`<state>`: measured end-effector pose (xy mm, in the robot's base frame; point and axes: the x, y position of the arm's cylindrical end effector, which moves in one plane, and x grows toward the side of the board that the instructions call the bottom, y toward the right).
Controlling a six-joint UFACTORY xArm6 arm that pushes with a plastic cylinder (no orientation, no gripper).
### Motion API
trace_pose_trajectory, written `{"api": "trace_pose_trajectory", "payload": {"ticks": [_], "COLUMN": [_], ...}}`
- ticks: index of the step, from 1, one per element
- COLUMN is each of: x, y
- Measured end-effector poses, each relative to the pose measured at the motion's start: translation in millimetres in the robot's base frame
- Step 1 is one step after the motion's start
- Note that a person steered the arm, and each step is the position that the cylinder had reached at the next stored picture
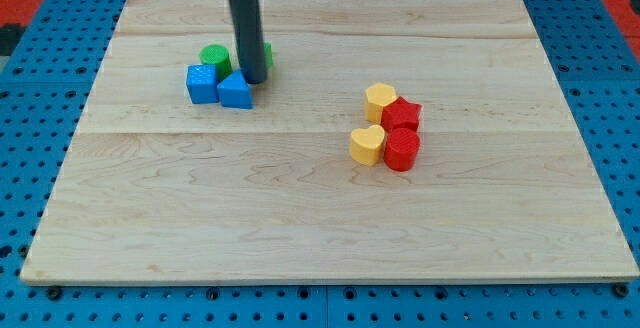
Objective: Move green blocks away from blue blocks
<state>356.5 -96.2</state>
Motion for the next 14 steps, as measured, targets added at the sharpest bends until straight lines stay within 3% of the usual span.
{"api": "trace_pose_trajectory", "payload": {"ticks": [2, 3, 7, 9, 11, 13, 14], "x": [-5.6, -36.9, -72.6, -65.3, -3.9, -39.9, -26.1], "y": [62.8, 34.5, -36.6, -40.8, -54.2, -57.9, -104.4]}}
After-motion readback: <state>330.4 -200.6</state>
